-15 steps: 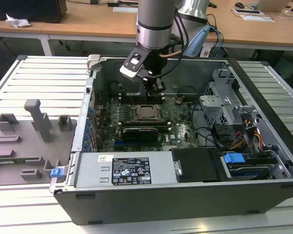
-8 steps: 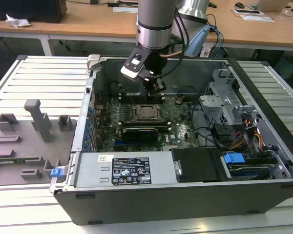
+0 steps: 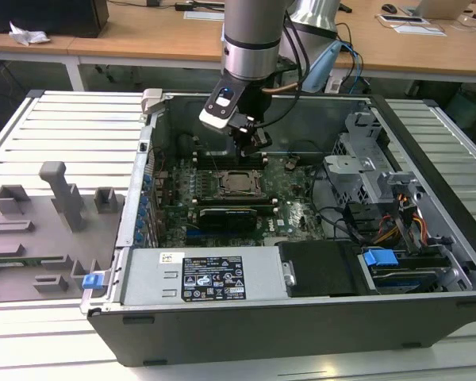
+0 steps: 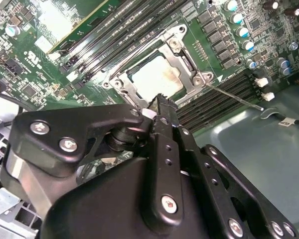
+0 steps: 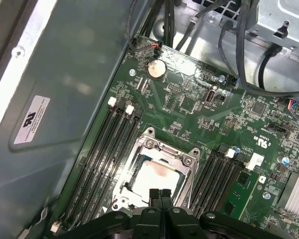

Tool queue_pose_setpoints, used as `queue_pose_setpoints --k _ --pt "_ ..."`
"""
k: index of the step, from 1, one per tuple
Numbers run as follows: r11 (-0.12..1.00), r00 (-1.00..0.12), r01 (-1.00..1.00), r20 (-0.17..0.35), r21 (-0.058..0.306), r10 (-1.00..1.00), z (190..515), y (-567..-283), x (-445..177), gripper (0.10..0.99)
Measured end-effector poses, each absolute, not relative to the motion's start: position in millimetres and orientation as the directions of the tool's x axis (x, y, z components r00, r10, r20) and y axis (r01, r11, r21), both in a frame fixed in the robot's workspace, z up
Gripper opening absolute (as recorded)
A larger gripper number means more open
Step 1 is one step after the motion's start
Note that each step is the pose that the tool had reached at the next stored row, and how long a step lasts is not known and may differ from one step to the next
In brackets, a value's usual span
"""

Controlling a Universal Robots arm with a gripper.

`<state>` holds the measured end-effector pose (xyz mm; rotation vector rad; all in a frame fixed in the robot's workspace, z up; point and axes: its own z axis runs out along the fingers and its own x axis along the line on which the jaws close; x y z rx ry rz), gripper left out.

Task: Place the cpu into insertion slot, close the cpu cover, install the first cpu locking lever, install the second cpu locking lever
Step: 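Install the first cpu locking lever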

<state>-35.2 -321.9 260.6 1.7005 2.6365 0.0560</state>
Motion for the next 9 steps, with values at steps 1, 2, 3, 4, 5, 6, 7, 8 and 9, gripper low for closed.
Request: queue_pose_setpoints --k 1,2,3,4,5,6,7,8,9 --pt "0.417 -0.418 0.908 0.016 0.032 0.908 260.6 -321.9 -35.2 0.106" --pt "0.425 -0.426 0.905 0.016 0.032 0.905 260.6 -321.9 -35.2 0.106" --pt "0.438 -0.438 0.899 0.016 0.032 0.899 260.6 -321.9 -35.2 0.106" --pt "0.444 -0.444 0.896 0.016 0.032 0.896 260.6 -321.9 -35.2 0.106" --pt "0.448 -0.449 0.893 0.016 0.032 0.894 260.6 -321.9 -35.2 0.106" --pt "0.456 -0.456 0.889 0.016 0.032 0.890 260.6 -321.9 -35.2 0.106" --pt "0.467 -0.467 0.884 0.016 0.032 0.884 260.6 -321.9 -35.2 0.106" --pt "0.477 -0.477 0.879 0.016 0.032 0.879 260.6 -321.9 -35.2 0.106" --pt "0.481 -0.482 0.876 0.016 0.032 0.876 260.6 -321.8 -35.2 0.106"
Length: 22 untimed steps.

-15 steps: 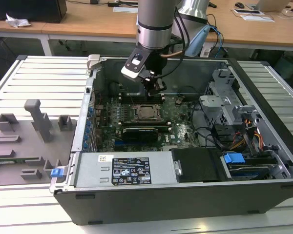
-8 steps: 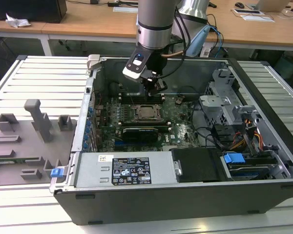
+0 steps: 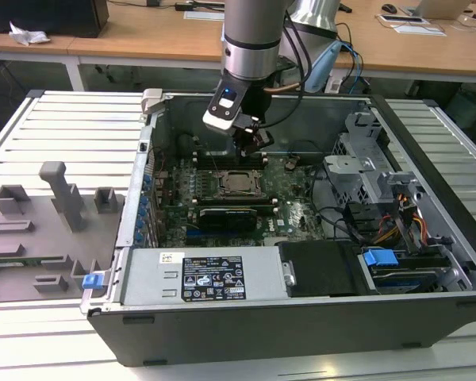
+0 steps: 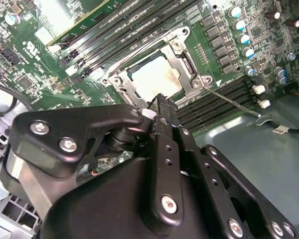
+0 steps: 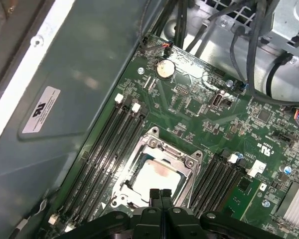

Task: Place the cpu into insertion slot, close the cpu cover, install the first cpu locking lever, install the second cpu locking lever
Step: 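Install the first cpu locking lever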

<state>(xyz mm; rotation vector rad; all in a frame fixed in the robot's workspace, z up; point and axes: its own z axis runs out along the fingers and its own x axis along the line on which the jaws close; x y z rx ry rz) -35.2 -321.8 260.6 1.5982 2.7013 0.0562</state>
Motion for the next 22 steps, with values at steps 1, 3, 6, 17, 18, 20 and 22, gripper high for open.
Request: queue_pose_setpoints --k 1,3,6,17,18,20,22 --pt "0.485 -0.486 0.874 0.016 0.032 0.874 260.6 -321.9 -35.2 0.106" --pt "0.498 -0.499 0.866 0.016 0.032 0.867 260.6 -321.9 -35.2 0.106" --pt "0.510 -0.511 0.859 0.016 0.032 0.860 260.6 -321.9 -35.2 0.106" --pt "0.563 -0.563 0.826 0.016 0.032 0.826 260.6 -321.8 -35.2 0.106" --pt "0.568 -0.568 0.823 0.016 0.032 0.823 260.6 -321.9 -35.2 0.106" --pt "0.590 -0.591 0.806 0.016 0.032 0.807 260.6 -321.9 -35.2 0.106" --pt "0.613 -0.613 0.790 0.016 0.032 0.790 260.6 -321.8 -35.2 0.106"
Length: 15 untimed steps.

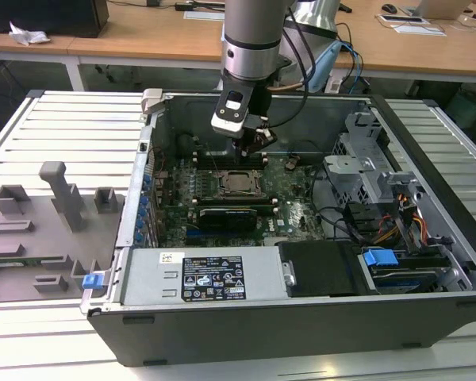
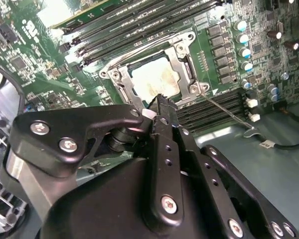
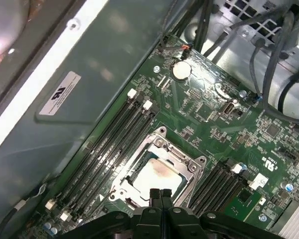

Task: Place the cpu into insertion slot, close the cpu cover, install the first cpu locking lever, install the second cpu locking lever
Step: 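Install the first cpu locking lever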

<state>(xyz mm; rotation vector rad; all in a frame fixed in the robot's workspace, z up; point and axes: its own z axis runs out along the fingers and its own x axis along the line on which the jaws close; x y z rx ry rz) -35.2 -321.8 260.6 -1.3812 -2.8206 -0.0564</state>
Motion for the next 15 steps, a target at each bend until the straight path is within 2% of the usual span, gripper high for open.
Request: queue_pose_setpoints --k 10,15 --pt "0.772 -0.772 0.635 0.016 0.032 0.635 260.6 -321.9 -35.2 0.106" --pt "0.804 -0.805 0.594 0.016 0.032 0.594 260.6 -321.9 -35.2 0.106"
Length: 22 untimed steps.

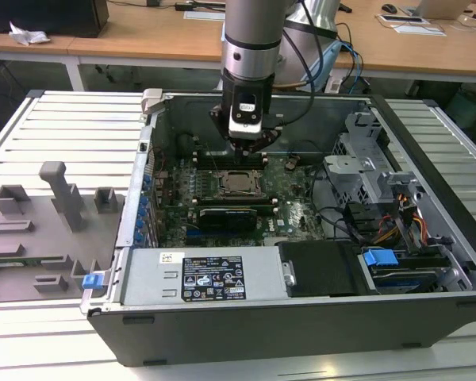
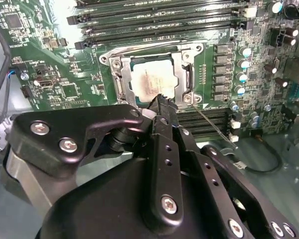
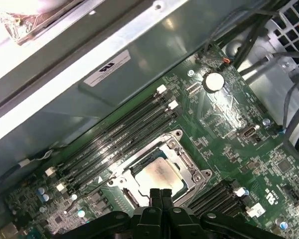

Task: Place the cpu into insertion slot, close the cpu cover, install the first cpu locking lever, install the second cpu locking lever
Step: 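Install the first cpu locking lever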

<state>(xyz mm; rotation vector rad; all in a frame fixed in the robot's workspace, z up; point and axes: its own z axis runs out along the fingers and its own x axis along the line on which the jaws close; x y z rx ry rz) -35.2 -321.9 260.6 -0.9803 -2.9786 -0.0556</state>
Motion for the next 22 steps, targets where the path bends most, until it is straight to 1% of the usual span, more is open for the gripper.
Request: queue_pose_setpoints --k 12,22 --pt "0.878 -0.879 0.478 0.016 0.032 0.477 260.5 -321.9 -35.2 0.106" --pt "0.971 -0.971 0.238 0.016 0.032 0.238 260.4 -321.9 -35.2 0.106"
